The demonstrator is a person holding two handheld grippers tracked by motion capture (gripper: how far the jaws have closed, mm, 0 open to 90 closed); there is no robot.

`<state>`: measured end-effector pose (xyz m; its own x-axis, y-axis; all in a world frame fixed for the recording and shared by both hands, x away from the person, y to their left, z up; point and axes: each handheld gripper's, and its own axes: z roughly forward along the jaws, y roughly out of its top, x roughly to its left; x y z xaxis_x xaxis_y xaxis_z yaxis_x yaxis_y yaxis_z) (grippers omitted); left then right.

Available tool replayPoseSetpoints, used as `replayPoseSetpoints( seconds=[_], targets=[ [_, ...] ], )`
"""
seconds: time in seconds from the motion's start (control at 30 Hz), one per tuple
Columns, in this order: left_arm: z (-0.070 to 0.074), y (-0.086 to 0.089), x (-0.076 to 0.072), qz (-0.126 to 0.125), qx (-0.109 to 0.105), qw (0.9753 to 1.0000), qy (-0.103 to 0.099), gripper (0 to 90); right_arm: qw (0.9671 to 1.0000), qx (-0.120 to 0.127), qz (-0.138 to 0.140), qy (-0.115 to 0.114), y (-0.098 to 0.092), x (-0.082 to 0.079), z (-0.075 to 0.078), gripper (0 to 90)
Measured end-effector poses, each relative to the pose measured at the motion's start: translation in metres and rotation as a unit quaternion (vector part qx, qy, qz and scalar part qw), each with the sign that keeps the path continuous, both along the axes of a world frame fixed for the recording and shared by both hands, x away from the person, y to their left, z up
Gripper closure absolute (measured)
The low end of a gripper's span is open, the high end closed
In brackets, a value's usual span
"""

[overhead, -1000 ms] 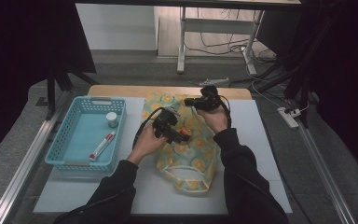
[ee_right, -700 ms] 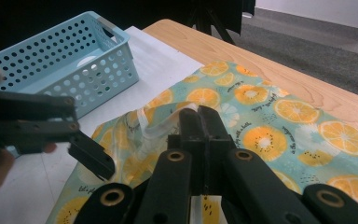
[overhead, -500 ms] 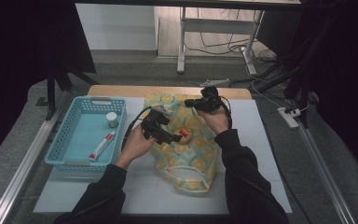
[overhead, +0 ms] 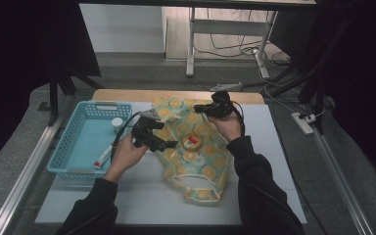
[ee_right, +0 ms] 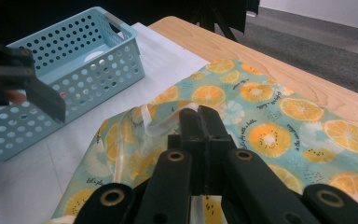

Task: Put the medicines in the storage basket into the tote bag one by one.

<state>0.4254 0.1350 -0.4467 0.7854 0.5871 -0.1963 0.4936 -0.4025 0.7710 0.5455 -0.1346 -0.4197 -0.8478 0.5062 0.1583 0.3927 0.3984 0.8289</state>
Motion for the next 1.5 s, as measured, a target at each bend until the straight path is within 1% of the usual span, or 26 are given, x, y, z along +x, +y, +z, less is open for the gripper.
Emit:
replayPoseSetpoints(
  seconds=[0.1,0.2,0.4,0.47,0.57,0.73,0.83,0.9,1.0,1.07,1.17,1.2,1.3,1.37,1.4,1.43,1.5],
  targets=[
    [0.001,0.01,-0.004,0.01,-0.003,0.9999,0.003,0.2,1.0,0.0,0.0,0.001,0.0,0.0,0.0,90.0],
    [0.001,0.019,-0.009,0.013,-0.006,0.9999,0.002,0.3,1.0,-0.003,0.002,0.002,0.001,0.0,-0.002,90.0],
    [0.003,0.038,-0.017,0.027,0.007,0.9996,-0.004,0.4,1.0,-0.004,0.002,0.003,0.002,0.0,-0.003,90.0],
    [0.004,0.045,-0.02,0.033,0.006,0.9994,-0.004,0.4,1.0,-0.003,0.001,0.003,0.001,0.0,-0.003,90.0],
    [0.006,0.056,-0.024,0.045,0.01,0.9989,-0.006,0.4,1.0,-0.003,0.001,0.003,0.001,-0.001,-0.003,90.0],
    [0.007,0.077,-0.031,0.067,0.003,0.9977,-0.006,0.6,1.0,-0.002,0.001,0.003,-0.001,-0.002,-0.003,90.0],
    [0.006,0.089,-0.035,0.081,0.008,0.9966,-0.009,0.7,1.0,0.0,0.001,0.005,-0.002,-0.002,-0.003,90.0],
    [0.004,0.098,-0.037,0.093,0.011,0.9956,-0.007,0.7,1.0,-0.001,0.002,0.004,-0.002,-0.002,-0.004,90.0],
    [0.001,0.11,-0.04,0.113,0.025,0.9932,-0.006,0.9,1.0,-0.001,0.002,0.004,-0.002,-0.003,-0.004,90.0],
    [-0.001,0.117,-0.041,0.122,0.025,0.9922,-0.005,0.7,1.0,-0.003,0.003,0.005,-0.001,-0.003,-0.004,90.0],
    [-0.004,0.127,-0.043,0.139,0.03,0.9898,-0.002,0.2,1.0,-0.004,0.005,0.005,0.0,-0.004,-0.005,90.0],
    [-0.005,0.13,-0.044,0.145,0.033,0.9889,0.0,0.2,1.0,-0.004,0.005,0.005,0.0,-0.004,-0.005,90.0],
    [-0.008,0.138,-0.045,0.165,0.057,0.9847,0.004,0.5,1.0,-0.004,0.005,0.005,0.001,-0.004,-0.005,90.0],
    [-0.011,0.143,-0.046,0.176,0.063,0.9823,0.008,0.6,1.0,-0.005,0.005,0.005,0.001,-0.004,-0.006,90.0],
    [-0.012,0.145,-0.046,0.182,0.068,0.9808,0.01,0.7,1.0,-0.006,0.004,0.006,0.0,-0.004,-0.006,90.0],
    [-0.014,0.148,-0.046,0.188,0.079,0.9789,0.013,0.9,1.0,-0.005,0.004,0.005,0.0,-0.004,-0.006,90.0],
    [-0.018,0.151,-0.046,0.19,0.089,0.9776,0.018,0.6,1.0,-0.005,0.004,0.005,0.0,-0.004,-0.007,90.0]
  ],
)
